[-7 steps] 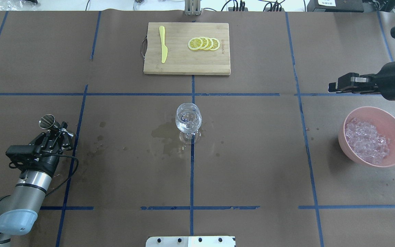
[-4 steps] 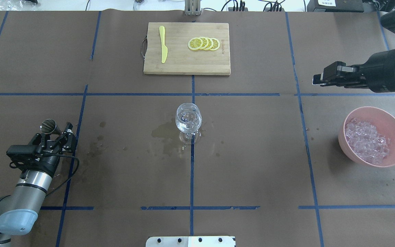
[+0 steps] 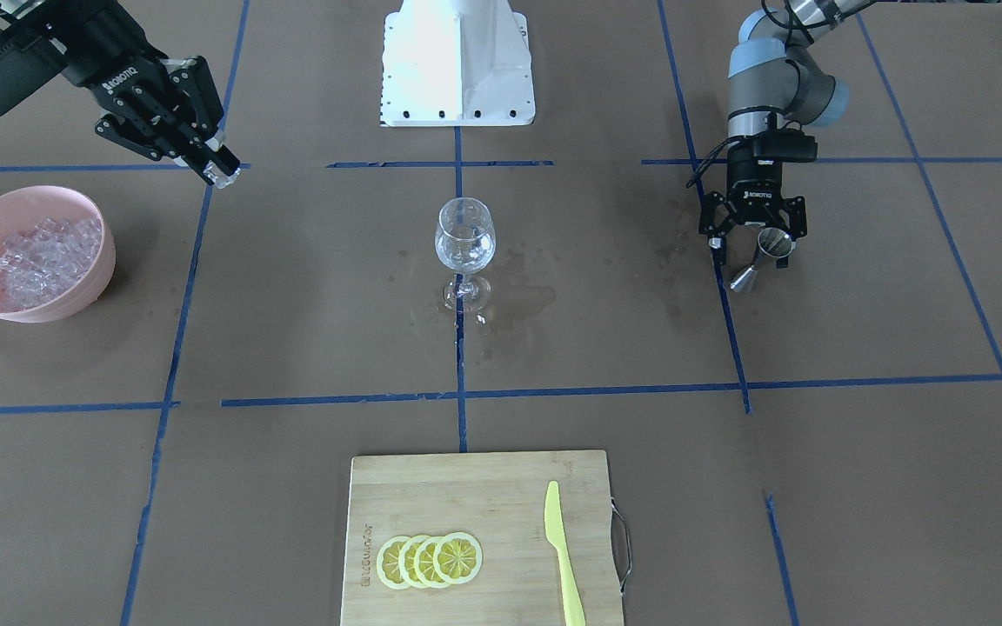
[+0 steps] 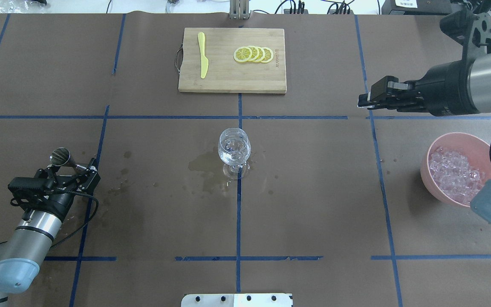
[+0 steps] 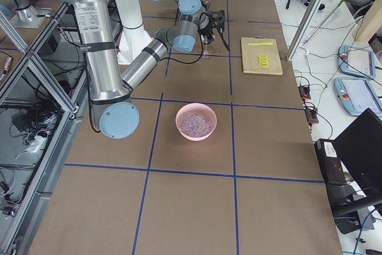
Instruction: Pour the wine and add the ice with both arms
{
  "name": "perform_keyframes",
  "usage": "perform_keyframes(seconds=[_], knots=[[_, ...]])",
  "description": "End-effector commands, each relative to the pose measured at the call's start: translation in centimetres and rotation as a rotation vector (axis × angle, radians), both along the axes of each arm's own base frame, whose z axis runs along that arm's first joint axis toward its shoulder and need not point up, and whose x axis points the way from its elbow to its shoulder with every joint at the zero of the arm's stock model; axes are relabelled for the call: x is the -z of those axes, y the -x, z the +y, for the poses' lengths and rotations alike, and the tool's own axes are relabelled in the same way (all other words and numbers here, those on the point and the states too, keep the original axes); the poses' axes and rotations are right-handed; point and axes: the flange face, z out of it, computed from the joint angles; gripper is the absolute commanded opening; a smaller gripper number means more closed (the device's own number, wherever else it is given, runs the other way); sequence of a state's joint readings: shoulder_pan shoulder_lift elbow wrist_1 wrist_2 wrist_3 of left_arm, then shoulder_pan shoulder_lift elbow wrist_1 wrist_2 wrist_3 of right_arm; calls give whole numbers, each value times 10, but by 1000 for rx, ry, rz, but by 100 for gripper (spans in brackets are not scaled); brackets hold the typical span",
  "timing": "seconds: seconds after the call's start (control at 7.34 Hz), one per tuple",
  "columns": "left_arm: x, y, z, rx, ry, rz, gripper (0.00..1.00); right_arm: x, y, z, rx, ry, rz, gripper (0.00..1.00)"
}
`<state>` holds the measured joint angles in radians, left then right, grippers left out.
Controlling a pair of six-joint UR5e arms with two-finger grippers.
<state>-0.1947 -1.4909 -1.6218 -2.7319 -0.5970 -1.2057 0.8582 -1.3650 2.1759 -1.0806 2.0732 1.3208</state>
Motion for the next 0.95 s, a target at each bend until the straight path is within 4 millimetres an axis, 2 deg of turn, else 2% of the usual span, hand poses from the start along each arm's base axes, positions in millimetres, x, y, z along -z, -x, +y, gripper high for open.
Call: perform_keyframes(seconds=[0.0,0.14,0.27,0.41,0.54,0.82], knots=[[16,14,9,-96,66,-71,100,17,24,-6,24,-6,-21,0],[44,30,17,-152,105,-90,100,27,37,-10,28,-2,-36,0],[38,40,22,-198,139,-101,100,29,49,-8,35,-3,-34,0],[33,48,28,-244,169,-107,100,42,63,-17,28,-3,-27,0],[37,57,36,-314,207,-94,100,61,81,-20,37,13,-7,0],[34,64,43,-395,262,-87,100,79,127,-21,33,17,26,0]])
